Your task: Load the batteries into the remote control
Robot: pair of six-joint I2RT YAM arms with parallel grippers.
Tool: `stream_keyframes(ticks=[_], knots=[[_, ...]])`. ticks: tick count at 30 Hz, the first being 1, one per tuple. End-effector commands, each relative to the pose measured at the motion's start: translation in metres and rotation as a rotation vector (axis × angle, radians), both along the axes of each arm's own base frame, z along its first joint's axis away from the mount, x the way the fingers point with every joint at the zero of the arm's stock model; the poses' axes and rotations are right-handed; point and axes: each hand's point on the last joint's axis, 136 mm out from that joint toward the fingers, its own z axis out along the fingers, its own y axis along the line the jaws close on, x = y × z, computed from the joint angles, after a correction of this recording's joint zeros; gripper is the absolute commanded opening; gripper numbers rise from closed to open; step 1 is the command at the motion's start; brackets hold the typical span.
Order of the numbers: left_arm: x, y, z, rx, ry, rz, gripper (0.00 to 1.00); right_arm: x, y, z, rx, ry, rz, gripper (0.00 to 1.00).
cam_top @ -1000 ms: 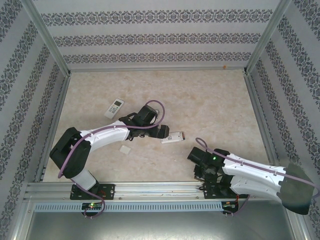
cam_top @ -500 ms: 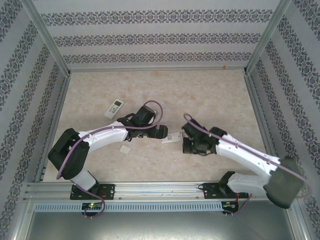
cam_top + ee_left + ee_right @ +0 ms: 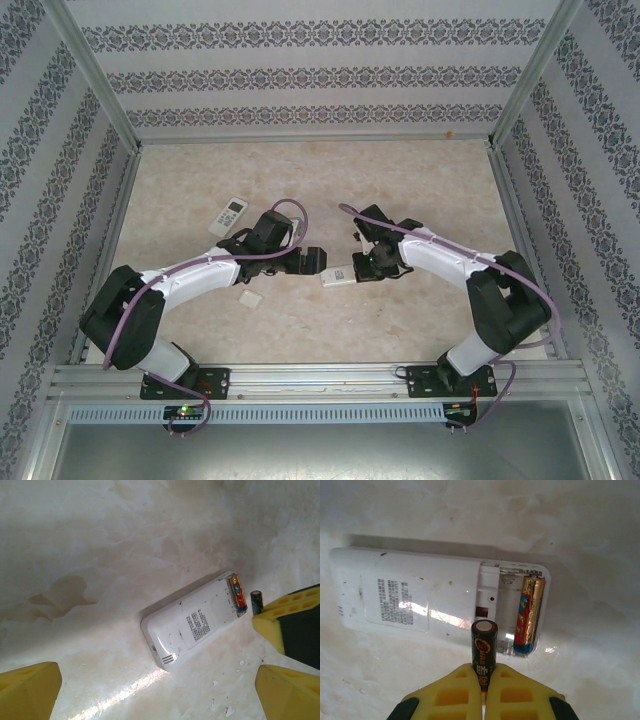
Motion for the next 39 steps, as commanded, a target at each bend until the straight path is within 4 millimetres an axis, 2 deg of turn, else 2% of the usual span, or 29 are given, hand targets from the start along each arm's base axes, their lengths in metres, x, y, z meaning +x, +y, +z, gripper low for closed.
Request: stream_keyframes(ticks=[1, 10, 15, 18, 23, 28, 34, 39], knots=[[0.008, -0.004, 0.012, -0.033, -0.030, -0.003, 1.00, 0.007, -0.002, -0.004, -0.023, -0.013, 0.014, 0.06], [0.010, -0.003, 0.010, -0.034, -0.028, 0.006, 1.00, 0.019, -0.005, -0.014, -0.064, -0.025, -0.005, 0.09], [0.010, -0.002, 0.009, -0.033, -0.028, 0.010, 1.00, 0.022, -0.012, -0.017, -0.108, -0.026, -0.008, 0.14], [0.011, -0.003, 0.009, -0.042, -0.027, 0.009, 1.00, 0.021, -0.010, -0.016, -0.091, -0.025, -0.016, 0.20], [0.004, -0.011, 0.000, -0.067, 0.026, -0.023, 1.00, 0.023, -0.006, -0.005, -0.065, -0.046, -0.027, 0.21], [-0.014, -0.020, -0.021, -0.064, 0.113, -0.062, 0.90, 0.024, -0.006, 0.004, -0.055, -0.067, -0.025, 0.20], [-0.035, -0.031, -0.042, -0.025, 0.190, -0.109, 0.77, 0.024, -0.009, -0.003, -0.075, -0.058, -0.015, 0.18], [-0.035, -0.030, -0.056, 0.042, 0.221, -0.114, 0.74, 0.026, -0.007, -0.010, -0.076, -0.050, -0.006, 0.18]])
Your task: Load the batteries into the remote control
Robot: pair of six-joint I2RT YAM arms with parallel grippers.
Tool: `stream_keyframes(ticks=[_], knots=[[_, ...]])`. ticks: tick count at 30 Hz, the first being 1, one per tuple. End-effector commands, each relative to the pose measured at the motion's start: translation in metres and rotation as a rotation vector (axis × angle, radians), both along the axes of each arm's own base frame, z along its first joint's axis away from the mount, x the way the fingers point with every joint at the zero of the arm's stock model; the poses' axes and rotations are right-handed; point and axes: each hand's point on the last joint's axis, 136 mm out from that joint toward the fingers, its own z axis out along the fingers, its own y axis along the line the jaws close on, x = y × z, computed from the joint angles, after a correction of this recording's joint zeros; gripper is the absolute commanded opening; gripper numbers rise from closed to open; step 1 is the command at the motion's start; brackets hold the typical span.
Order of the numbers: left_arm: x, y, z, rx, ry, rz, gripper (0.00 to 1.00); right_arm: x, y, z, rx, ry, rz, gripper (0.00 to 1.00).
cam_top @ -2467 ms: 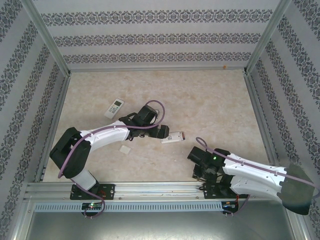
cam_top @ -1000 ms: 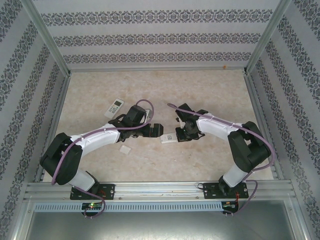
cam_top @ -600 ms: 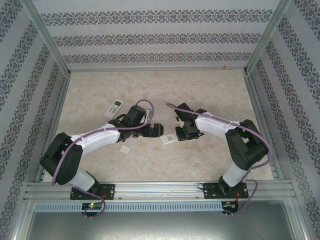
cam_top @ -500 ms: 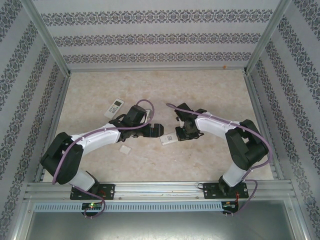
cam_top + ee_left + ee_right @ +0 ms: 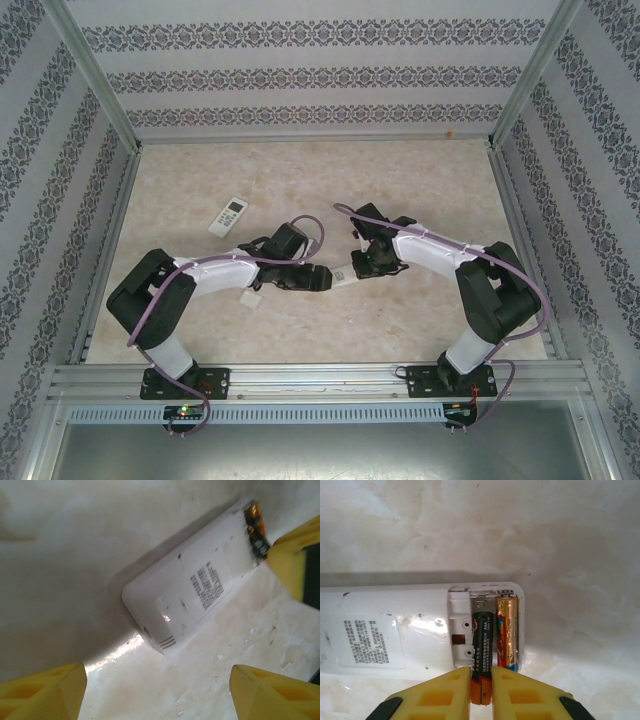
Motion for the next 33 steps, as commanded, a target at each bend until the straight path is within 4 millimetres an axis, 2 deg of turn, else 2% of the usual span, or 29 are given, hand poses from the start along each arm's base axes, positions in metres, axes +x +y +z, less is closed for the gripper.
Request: stream_keyframes(ticks=[1, 8, 15, 20, 26, 33], knots=[[0.001, -0.001, -0.003, 0.040, 0.017, -0.013, 0.73, 0.010, 0.000, -0.002, -0.016, -0.017, 0.003, 0.18], [0.007, 0.001, -0.018, 0.103, 0.028, -0.019, 0.59, 0.014, -0.002, -0.006, -0.040, -0.037, 0.020, 0.15], [0.013, 0.000, -0.026, 0.138, 0.022, -0.031, 0.53, 0.022, 0.003, -0.003, -0.024, -0.094, 0.044, 0.09], [0.022, 0.004, -0.027, 0.172, -0.017, -0.023, 0.52, 0.016, 0.011, 0.010, 0.022, -0.125, 0.078, 0.08], [0.027, 0.011, -0.027, 0.203, -0.031, -0.011, 0.52, 0.015, 0.011, 0.027, 0.038, -0.175, 0.086, 0.09], [0.028, 0.015, -0.023, 0.206, -0.042, -0.001, 0.53, 0.015, 0.006, 0.014, -0.020, -0.138, 0.104, 0.09]])
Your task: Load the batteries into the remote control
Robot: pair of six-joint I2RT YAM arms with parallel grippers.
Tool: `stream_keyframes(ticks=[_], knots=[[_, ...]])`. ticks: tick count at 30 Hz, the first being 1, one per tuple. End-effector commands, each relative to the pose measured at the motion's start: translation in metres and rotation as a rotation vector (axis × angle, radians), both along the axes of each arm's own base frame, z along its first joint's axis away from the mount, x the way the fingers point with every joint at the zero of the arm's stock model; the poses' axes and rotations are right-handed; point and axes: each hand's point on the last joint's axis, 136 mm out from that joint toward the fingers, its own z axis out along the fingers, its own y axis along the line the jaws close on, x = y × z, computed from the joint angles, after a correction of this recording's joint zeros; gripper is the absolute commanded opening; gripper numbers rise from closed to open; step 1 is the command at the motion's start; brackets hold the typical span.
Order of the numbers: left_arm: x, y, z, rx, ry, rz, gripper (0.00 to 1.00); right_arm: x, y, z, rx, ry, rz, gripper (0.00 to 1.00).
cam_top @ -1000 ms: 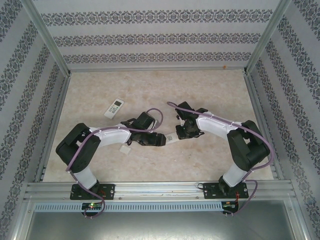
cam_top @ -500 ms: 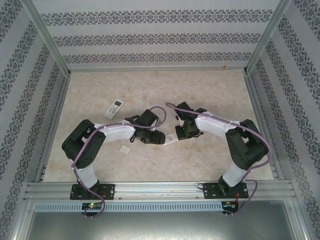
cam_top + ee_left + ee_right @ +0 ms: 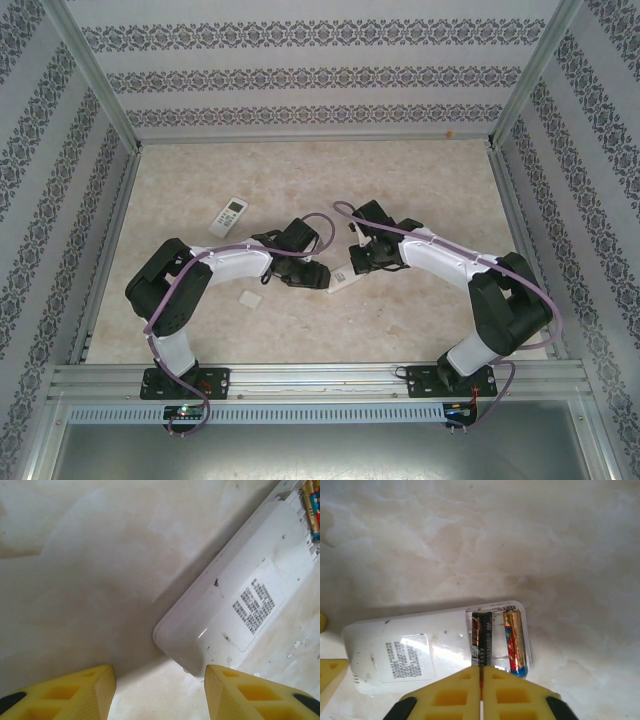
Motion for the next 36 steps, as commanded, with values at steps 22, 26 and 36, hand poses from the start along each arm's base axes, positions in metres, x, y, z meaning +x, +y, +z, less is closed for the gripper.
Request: stream_keyframes(ticks=[22, 26, 36], knots=[[0.000, -0.007, 0.024, -0.079, -0.052, 0.135, 0.76, 0.017, -0.002, -0.016, -0.081, -0.017, -0.028, 0.28], [-0.003, -0.016, 0.021, -0.062, -0.049, 0.143, 0.77, 0.023, -0.004, -0.024, -0.102, -0.025, -0.029, 0.27], [-0.011, -0.012, -0.002, 0.032, -0.028, 0.107, 0.77, 0.022, 0.000, -0.038, -0.100, 0.017, -0.033, 0.19]])
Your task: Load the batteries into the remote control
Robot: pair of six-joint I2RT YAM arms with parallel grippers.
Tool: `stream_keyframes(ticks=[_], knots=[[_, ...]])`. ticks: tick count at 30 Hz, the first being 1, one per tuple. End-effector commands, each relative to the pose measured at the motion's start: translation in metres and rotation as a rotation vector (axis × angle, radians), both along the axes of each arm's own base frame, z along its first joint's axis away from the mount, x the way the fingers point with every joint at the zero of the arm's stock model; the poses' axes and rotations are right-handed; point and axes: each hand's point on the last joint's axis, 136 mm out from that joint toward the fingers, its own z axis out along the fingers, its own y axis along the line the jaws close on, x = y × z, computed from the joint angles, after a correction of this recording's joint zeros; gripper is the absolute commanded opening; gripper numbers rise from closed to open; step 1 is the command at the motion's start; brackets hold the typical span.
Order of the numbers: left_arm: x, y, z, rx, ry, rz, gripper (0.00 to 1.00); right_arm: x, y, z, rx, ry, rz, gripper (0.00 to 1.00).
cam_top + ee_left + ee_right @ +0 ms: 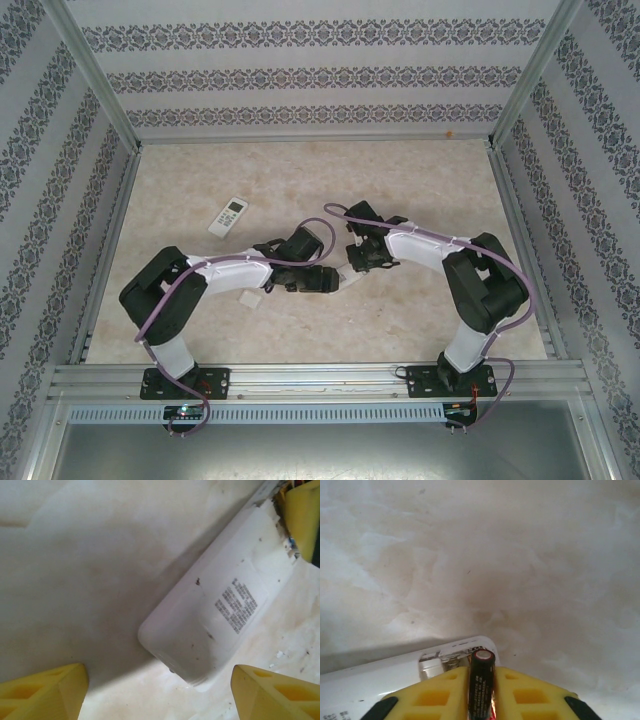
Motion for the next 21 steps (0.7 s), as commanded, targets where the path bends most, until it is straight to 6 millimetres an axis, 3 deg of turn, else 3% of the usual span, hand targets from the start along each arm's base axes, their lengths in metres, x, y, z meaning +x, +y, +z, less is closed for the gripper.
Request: stream_keyframes(ticks=[1, 8, 15, 21], knots=[[-0.001, 0.001, -0.012, 0.061, 0.009, 0.000, 0.77, 0.000, 0.003, -0.007, -0.001, 0.017, -0.016, 0.17], [0.002, 0.012, -0.025, 0.139, -0.004, -0.007, 0.76, -0.012, 0.002, -0.001, 0.007, 0.031, -0.058, 0.14], [0.021, 0.041, -0.028, 0.230, -0.029, 0.026, 0.75, -0.026, -0.007, 0.007, 0.021, 0.051, -0.146, 0.15], [0.022, 0.031, -0.021, 0.166, -0.046, -0.021, 0.74, -0.023, -0.005, 0.011, 0.021, 0.049, -0.133, 0.16]])
